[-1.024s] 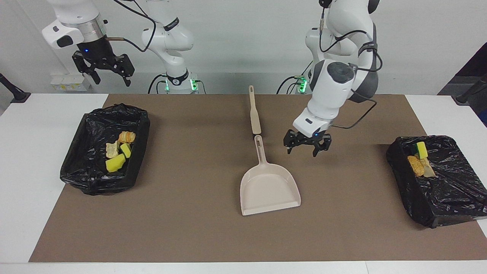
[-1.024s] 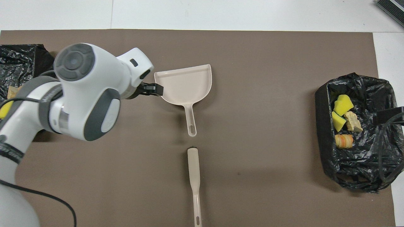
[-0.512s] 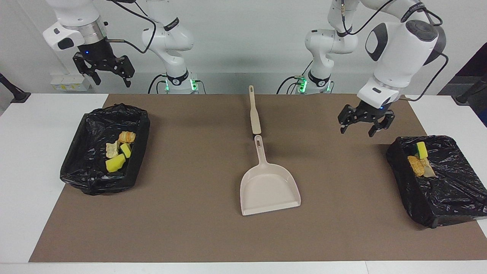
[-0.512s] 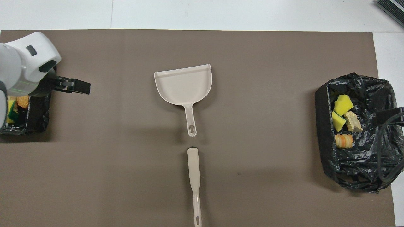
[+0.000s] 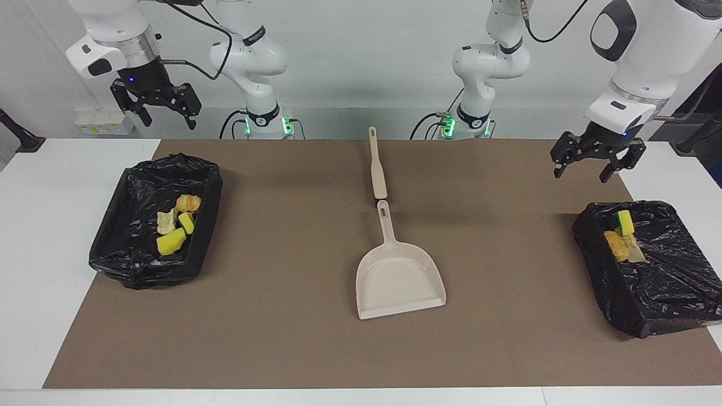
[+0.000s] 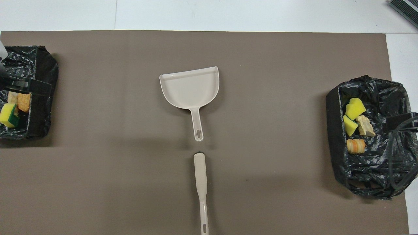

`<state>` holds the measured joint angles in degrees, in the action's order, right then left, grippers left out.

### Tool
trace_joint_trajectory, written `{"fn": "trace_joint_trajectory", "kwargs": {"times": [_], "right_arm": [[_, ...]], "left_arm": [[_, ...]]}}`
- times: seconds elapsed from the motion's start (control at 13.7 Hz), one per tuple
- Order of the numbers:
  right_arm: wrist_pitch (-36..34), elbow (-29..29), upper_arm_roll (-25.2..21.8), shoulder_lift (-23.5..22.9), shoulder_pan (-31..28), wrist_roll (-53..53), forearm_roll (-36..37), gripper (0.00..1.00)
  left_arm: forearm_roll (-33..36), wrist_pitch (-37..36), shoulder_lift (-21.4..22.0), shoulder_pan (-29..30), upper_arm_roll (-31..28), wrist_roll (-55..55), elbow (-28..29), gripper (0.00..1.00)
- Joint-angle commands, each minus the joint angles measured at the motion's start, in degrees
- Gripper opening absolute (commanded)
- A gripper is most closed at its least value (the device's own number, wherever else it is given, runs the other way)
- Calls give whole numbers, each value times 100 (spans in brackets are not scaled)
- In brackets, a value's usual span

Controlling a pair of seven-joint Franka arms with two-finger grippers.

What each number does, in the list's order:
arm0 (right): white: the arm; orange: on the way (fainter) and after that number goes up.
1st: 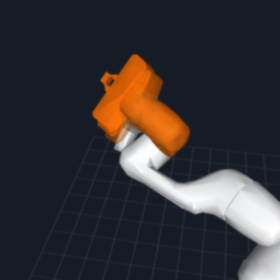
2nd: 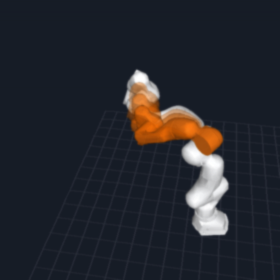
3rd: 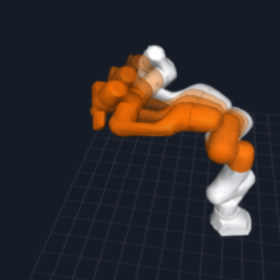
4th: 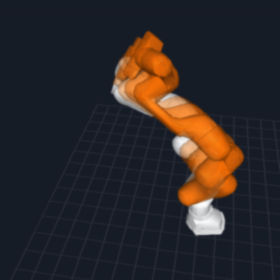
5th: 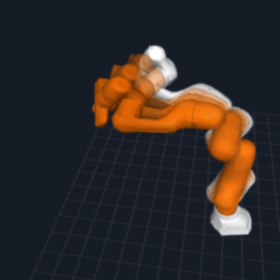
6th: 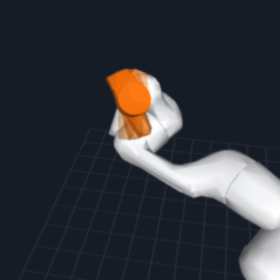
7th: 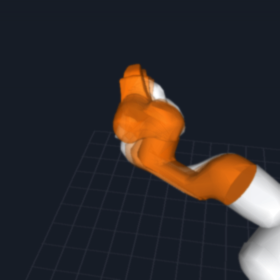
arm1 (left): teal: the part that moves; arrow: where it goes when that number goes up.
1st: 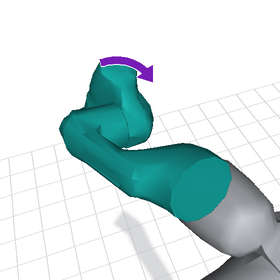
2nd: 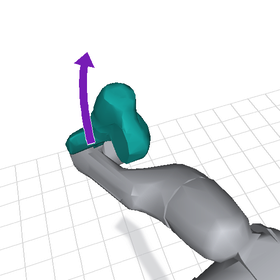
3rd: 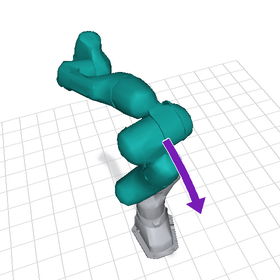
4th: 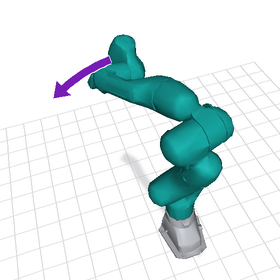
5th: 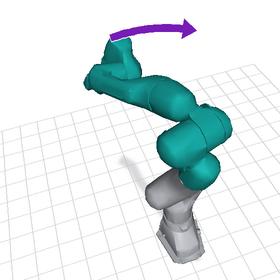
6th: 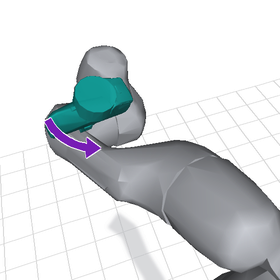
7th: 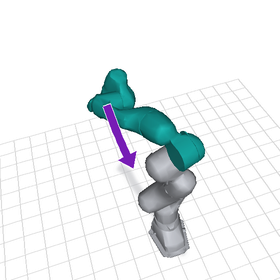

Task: Sweep and dump trash in bin

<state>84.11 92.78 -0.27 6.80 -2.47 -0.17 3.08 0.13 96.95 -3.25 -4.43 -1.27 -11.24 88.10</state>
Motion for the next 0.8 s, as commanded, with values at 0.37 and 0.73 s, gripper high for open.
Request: {"fn": "trace_joint_trajectory", "kwargs": {"times": [0.37, 0.73], "right_arm": [[140, 197, 18, 164, 62, -79, 26, 100], [132, 188, 9, 146, 27, -70, 44, 100]], "left_arm": [[57, -229, 34, 100, 13, -537, -21, 100], [13, -193, 35, 223, 4, -493, -13, 100]]}}
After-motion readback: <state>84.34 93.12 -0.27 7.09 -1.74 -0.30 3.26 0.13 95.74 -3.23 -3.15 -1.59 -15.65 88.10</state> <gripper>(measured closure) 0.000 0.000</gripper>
